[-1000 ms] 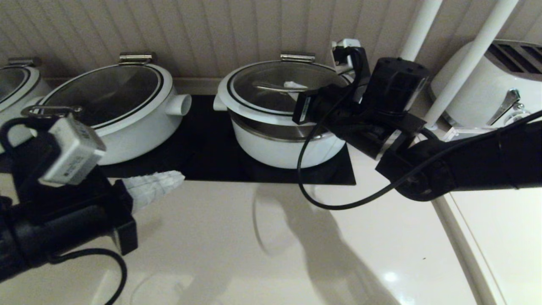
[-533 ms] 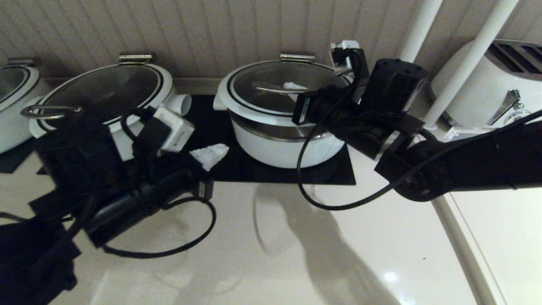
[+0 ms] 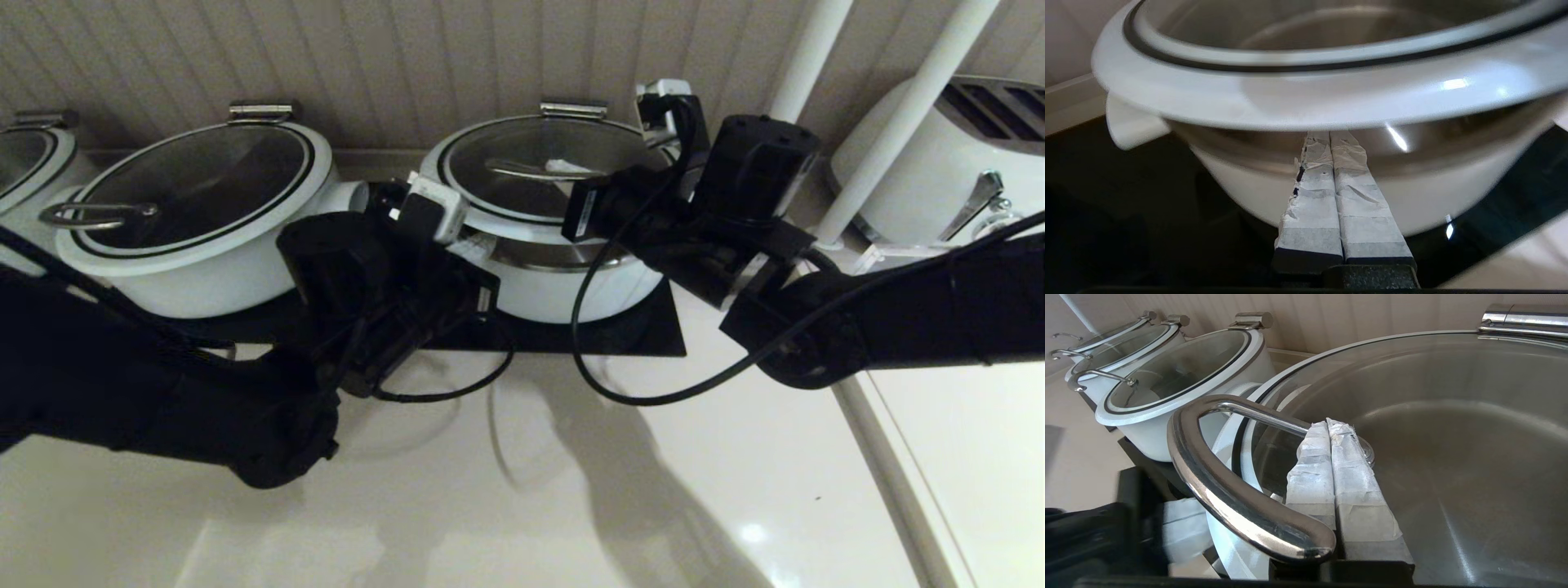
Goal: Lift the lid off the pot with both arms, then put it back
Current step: Hold the pot lid with the left arm
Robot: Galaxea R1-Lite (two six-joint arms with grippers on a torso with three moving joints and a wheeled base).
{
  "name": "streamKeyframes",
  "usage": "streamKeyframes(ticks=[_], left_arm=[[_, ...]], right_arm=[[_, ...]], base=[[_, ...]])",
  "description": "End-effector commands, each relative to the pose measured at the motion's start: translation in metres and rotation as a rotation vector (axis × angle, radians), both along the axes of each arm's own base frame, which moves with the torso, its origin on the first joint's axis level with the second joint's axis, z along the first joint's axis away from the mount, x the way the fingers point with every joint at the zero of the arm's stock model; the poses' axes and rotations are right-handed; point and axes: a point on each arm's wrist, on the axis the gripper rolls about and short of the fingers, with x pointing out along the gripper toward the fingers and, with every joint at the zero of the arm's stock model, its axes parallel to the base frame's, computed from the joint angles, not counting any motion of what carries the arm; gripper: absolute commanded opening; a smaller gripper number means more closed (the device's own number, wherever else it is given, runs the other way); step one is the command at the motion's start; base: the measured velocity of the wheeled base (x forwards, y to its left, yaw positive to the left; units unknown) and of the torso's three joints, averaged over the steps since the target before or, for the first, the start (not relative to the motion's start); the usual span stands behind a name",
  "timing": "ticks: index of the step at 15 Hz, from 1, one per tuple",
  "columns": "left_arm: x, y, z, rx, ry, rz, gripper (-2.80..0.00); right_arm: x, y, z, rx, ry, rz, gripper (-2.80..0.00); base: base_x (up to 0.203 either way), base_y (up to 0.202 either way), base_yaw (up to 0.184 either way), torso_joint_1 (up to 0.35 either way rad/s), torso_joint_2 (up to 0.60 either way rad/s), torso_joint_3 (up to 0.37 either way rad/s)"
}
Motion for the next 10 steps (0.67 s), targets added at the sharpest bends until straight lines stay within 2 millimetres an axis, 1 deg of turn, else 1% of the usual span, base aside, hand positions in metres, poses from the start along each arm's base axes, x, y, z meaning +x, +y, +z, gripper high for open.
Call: streamKeyframes(ticks=[1, 5, 10], left_arm=[[0.007, -0.004, -0.007, 0.007, 0.008, 0.002, -2.8], [0.012, -0.007, 0.001, -0.012, -0.021, 0.005, -2.8], [0.027, -0.014, 0.013, -0.047, -0.067, 0.052, -2.8]], right_arm=[[0.0, 0.0, 0.001, 0.004, -0.004, 0.002, -2.8], [-0.002, -0.001, 0.003, 0.008, -0.009, 0.002, -2.8], [-0.004, -0.003, 0.007, 0.014, -0.017, 0.002, -2.8]], base=[[0.0, 0.0, 0.0, 0.0, 0.0, 0.0], [0.0, 0.0, 0.0, 0.0, 0.0, 0.0], [0.0, 0.0, 0.0, 0.0, 0.0, 0.0]])
